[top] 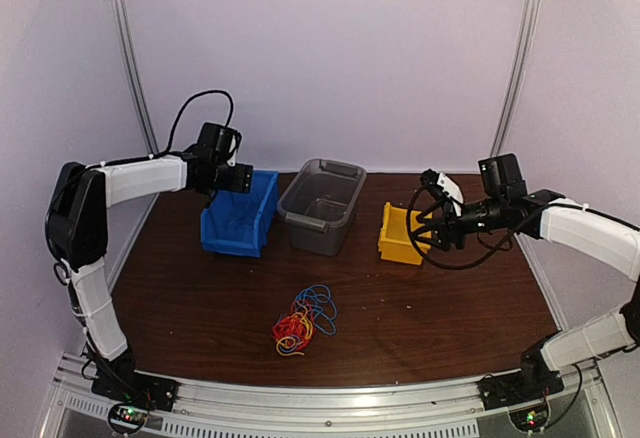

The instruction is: Untangle the cables

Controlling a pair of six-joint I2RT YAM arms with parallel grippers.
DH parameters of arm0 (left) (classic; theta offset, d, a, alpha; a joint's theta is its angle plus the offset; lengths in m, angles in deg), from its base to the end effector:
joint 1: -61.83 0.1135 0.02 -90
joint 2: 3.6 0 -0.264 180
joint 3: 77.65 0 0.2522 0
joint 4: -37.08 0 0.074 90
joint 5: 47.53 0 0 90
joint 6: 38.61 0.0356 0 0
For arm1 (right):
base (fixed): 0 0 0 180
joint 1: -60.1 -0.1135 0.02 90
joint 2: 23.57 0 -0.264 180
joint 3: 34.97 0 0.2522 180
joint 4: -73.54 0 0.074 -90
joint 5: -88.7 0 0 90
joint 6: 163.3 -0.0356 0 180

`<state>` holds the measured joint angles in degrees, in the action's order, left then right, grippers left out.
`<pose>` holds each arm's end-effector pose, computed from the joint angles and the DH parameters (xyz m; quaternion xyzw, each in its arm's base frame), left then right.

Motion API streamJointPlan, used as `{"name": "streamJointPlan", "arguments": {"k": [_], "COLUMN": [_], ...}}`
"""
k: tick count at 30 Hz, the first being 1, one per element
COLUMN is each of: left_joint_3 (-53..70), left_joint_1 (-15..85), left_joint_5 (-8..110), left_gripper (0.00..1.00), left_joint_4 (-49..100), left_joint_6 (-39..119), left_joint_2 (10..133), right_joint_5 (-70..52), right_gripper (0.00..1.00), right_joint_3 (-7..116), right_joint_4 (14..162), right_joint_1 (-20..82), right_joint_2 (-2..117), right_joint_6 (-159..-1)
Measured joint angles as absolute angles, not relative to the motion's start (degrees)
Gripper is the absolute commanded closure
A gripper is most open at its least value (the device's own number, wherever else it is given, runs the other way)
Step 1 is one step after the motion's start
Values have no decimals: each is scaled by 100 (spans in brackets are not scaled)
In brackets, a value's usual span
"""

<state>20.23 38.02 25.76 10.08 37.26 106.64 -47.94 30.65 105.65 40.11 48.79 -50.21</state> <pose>0.4078 -0.1688 0.2387 0.0135 0.8964 -0.0133 0.4429 0.2422 0.1156 0.2737 -0.4631 0.7077 0.3462 0.4059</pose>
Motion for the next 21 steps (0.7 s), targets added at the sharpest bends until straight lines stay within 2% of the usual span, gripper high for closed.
{"name": "streamJointPlan", "arguments": {"k": [3,8,13,21], "left_joint_3": [1850,484,-902,-3225], "left_joint_1": [3785,3437,2419,1809], "left_joint_5": [2806,3514,4397,5249], "left_gripper": [22,26,30,19], "left_joint_4": [1052,1905,2628,2499], "left_joint_6": [3625,3553,3453,2605], "left_joint_2": [10034,8015,6675,5639], "right_joint_5": [-4649,-4155,-3727,-3517], "right_gripper": [48,55,47,43], "right_joint_3": [3065,3225,3607,4202], "right_joint_4": [10576,10703,10744,10716], "right_joint_1": [3766,2772,2009,1637], "right_joint_2": [4958,5596,6588,7830], "right_joint_6": [-4887,-4627,-4426,-4138]}}
